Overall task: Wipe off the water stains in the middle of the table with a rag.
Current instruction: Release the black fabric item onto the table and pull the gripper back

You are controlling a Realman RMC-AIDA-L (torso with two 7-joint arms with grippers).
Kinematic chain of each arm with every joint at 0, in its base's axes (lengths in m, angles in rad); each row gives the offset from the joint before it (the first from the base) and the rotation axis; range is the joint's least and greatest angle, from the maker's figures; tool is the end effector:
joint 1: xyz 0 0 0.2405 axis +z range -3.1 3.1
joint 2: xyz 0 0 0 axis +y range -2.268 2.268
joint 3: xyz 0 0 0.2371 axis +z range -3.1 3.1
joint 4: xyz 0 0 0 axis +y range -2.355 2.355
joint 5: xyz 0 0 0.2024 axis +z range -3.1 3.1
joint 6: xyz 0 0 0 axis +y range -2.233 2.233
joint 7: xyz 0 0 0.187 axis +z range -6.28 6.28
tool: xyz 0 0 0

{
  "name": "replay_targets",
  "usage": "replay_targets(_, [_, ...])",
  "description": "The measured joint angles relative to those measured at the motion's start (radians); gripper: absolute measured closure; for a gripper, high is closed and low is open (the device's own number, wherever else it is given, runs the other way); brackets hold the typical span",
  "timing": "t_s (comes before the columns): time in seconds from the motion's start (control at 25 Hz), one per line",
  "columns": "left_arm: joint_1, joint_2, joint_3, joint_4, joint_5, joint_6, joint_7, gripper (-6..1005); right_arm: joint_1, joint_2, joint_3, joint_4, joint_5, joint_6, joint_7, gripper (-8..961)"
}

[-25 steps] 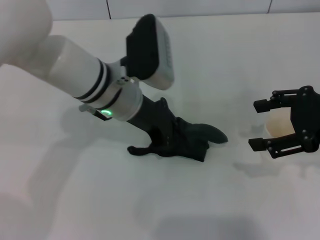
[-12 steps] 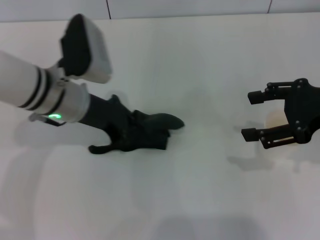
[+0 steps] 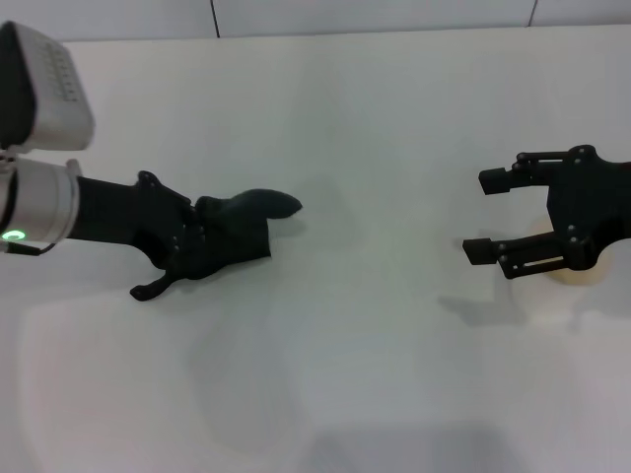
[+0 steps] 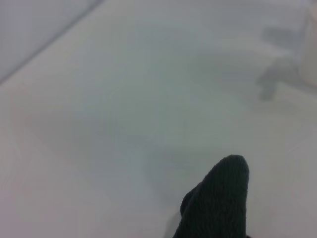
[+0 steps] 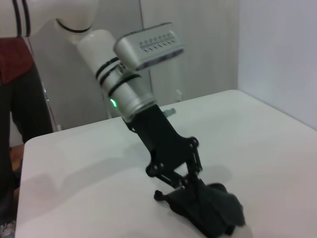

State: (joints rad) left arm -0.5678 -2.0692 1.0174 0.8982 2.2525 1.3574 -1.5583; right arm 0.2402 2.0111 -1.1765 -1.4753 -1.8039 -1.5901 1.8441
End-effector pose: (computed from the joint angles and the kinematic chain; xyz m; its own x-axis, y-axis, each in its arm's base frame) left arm -0.2363 0.3578 -0.0397 0.9661 0.2553 0.0394 0.2562 -0.9271 -0.2735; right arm 0.1649 0.2965 0.0284 0.9252 -0.2035 -0.3204 -0.2785 -0.9375 -0.2088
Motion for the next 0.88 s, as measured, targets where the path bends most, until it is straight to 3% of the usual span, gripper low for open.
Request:
replay_targets(0.16, [0.015,-0.006,-0.064,0.002,-0.026,0.035,0.033,824,0.004,0.000,-0.001,0.008,0.000,0.011,0.006,115])
replay_targets(0.88, [0.053,-0.006,-0.070,0.044,-0.036,0.114,-0.035,789,0.008,0.000,-0.002,0.005,0.000,0.015,0.025,115])
